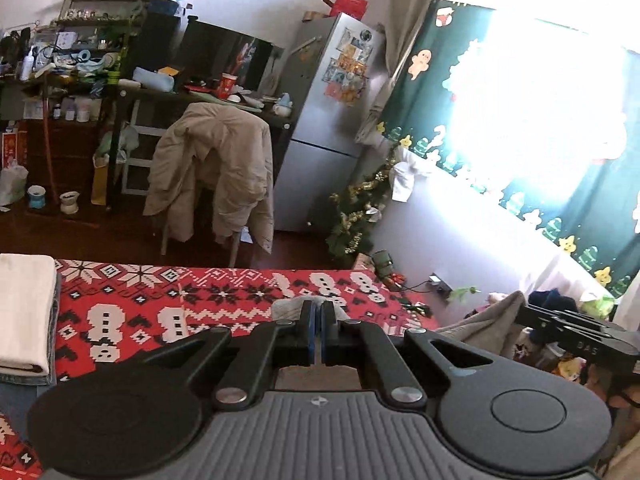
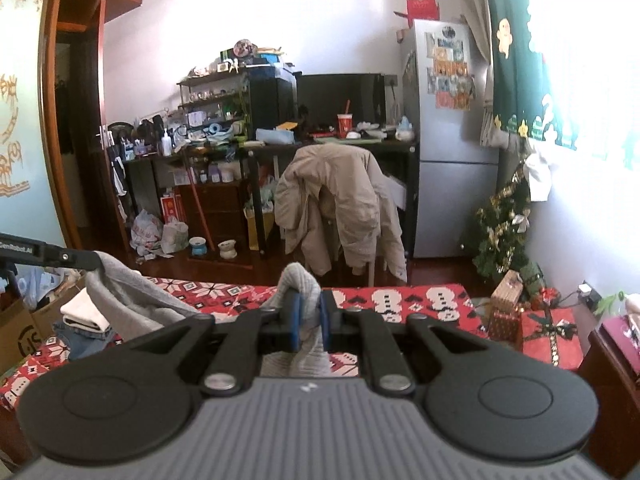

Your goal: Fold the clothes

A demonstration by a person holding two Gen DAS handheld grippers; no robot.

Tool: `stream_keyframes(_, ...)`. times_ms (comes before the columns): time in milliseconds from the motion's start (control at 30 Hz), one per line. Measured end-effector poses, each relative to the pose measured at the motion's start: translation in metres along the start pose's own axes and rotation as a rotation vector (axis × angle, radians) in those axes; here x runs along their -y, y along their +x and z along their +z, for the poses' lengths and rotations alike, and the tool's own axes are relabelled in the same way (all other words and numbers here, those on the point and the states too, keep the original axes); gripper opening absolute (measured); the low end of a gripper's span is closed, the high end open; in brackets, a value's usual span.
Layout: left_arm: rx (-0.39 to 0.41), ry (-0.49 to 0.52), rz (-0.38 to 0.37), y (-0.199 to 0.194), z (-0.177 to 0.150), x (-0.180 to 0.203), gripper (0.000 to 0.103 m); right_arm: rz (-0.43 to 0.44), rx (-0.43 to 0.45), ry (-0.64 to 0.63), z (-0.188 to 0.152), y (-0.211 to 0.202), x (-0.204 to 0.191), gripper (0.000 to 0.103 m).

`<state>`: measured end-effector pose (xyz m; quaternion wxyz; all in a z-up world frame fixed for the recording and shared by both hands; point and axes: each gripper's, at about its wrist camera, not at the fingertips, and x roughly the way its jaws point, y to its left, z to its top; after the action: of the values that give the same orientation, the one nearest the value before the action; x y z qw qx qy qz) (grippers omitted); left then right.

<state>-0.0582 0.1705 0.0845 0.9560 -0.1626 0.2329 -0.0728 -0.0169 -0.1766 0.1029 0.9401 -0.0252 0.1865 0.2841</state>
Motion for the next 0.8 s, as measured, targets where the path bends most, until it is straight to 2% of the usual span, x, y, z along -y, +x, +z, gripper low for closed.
stream_keyframes(133,-0.049,-0.03,0.0,0.019,-0.008,-0.007,0.002,-0.015,-0.016,0.018,-0.001,0.002,0.005,0.011)
stream_keyframes(400,-0.184,-0.139,-0.041,0.08,-0.046,-0.033,0.003,-0.066,-0.172,0.068,-0.047,0.045,0.025,0.011)
stream_keyframes(600,-0.272,-0.105,-0.05,0.115,-0.075,-0.033,0.003,-0.129,-0.272,0.103,-0.086,0.081,0.047,0.011)
stream_keyframes(800,-0.316,-0.069,-0.03,0.144,-0.09,-0.038,0.005,-0.168,-0.347,0.123,-0.112,0.116,0.068,0.012)
